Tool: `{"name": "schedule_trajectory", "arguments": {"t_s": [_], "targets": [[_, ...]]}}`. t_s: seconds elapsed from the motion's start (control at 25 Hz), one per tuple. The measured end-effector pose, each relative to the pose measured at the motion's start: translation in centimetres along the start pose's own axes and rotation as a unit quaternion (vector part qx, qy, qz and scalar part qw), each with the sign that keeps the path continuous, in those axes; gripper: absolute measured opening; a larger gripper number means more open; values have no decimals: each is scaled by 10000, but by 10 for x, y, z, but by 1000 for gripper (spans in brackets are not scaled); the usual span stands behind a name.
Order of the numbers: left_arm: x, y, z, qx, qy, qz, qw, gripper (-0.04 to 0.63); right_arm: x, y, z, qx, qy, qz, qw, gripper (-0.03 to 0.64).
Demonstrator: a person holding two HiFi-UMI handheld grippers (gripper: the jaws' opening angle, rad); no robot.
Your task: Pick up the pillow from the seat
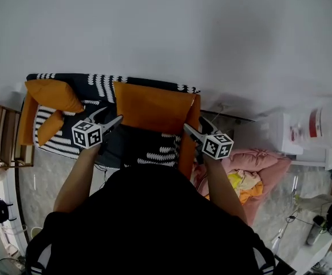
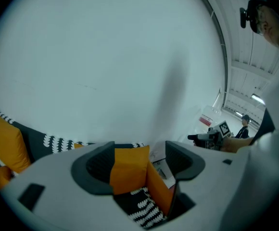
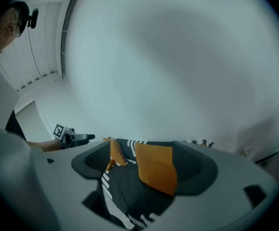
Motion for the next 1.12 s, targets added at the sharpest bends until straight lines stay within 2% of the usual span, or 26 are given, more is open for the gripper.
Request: {"name": "schedule_trajectory", "arguments": {"t_s": [0.64, 1.12], "targets": [[-3, 7, -14, 141, -85, -159, 9997, 336, -13, 7, 14, -122, 108, -181, 9997, 393], [3, 7, -54, 175, 136, -368, 9991, 336, -21, 19, -1, -158, 584, -304, 9977, 393]]}}
Point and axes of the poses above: the fingertips, and each gripper's own axes: x backward along the fingers, z to its right, y out of its underside, the point moved 10 cm from there along x, backward along the fingers, and after that the axes turned 13 degrees about y, right-handed, at the moved point
